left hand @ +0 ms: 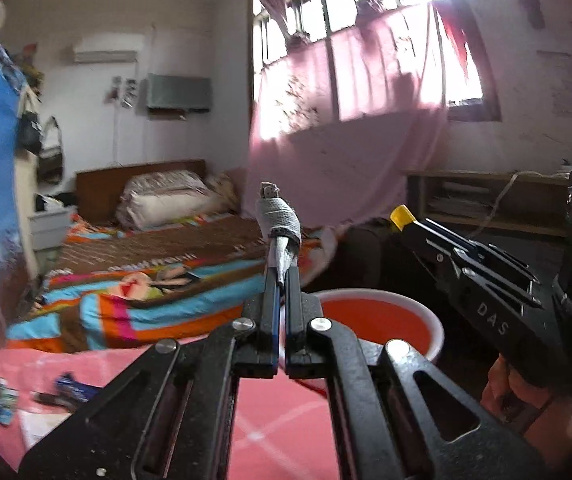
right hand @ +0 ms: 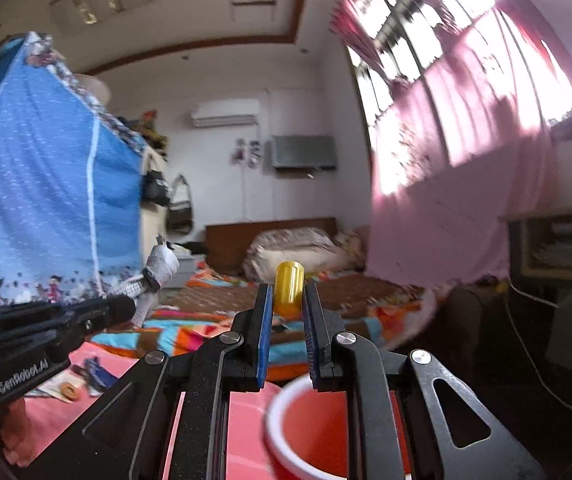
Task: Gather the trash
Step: 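Carry the yellow cylinder and white stick with both tools over the bucket, then open both tools to drop the items into the red bucket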
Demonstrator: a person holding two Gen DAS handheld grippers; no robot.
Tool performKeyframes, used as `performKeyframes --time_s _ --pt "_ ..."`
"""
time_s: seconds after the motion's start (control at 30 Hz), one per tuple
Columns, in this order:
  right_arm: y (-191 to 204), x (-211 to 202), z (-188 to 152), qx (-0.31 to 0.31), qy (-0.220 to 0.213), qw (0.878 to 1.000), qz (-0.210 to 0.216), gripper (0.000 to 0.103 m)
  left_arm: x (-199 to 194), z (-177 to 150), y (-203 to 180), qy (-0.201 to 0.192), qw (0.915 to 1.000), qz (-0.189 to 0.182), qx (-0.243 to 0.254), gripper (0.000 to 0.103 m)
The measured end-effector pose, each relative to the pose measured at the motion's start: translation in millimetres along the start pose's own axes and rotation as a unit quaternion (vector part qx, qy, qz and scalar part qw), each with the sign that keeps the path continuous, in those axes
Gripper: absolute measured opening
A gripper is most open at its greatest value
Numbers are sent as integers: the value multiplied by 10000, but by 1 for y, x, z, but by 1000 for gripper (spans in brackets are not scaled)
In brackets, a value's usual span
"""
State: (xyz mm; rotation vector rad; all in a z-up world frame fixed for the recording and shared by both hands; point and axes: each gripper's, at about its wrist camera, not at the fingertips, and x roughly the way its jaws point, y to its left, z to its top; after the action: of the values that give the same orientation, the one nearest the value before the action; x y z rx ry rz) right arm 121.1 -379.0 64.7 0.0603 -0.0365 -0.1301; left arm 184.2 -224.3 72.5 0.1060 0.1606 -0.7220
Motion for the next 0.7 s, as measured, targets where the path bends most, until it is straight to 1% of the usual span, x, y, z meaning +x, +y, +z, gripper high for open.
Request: performKeyframes --time_s 0.2,0.33,0.43,0.6,0.7 --pt "-30 3 -8 281 366 9982 -393 13 33 -4 -17 430 9981 -365 -229 8" --pt "-42 8 -13 367 617 9960 -539 13 55 -5 -23 744 9947 -558 -445 8" --pt "-49 11 -19 440 804 9940 -600 13 70 -7 -29 983 9916 -637 -542 8" --pt "-62 21 -29 702 1127 9892 -616 13 95 -15 -34 1463 9836 -777 -707 8" --pt "-69 28 -34 879 1358 9847 -647 13 109 -21 -36 1761 9768 -877 -847 8"
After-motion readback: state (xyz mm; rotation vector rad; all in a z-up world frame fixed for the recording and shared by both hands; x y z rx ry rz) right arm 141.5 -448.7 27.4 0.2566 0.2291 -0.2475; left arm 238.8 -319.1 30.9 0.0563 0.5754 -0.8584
